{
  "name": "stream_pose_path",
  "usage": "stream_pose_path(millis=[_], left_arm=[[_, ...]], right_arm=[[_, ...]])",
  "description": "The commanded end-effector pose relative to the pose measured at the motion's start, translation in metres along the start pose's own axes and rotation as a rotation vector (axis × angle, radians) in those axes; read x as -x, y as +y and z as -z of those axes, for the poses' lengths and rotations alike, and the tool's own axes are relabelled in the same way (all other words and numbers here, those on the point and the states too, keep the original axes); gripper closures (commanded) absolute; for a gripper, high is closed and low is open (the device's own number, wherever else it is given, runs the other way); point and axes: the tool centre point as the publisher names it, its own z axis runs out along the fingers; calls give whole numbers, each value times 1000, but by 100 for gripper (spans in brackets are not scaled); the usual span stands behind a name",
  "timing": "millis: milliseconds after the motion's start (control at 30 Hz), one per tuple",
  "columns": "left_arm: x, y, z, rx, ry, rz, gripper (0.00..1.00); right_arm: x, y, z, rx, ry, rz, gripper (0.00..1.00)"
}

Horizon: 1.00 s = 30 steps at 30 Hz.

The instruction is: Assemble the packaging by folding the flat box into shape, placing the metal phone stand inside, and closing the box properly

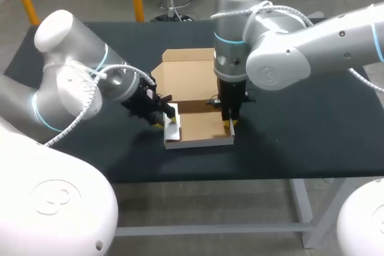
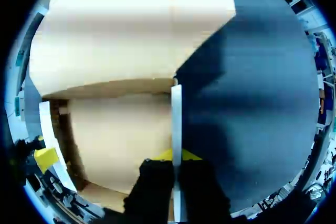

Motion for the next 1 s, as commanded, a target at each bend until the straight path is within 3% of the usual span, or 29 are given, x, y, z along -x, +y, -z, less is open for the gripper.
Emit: stream_pose_path(millis=[33, 300, 667, 1000], left_arm=[[-1, -3, -7, -4, -208, 8, 55], [7, -7, -9, -6, -278, 35, 60], [10, -10, -10, -11, -357, 43, 76], [11, -9, -14, 3, -437, 44, 80]], right_arm=[[-2, 1, -1, -6, -3, 1, 100], [-2, 1, -1, -6, -3, 1, 100], [-2, 1, -1, -6, -3, 1, 100], [-2, 1, -1, -6, -3, 1, 100]])
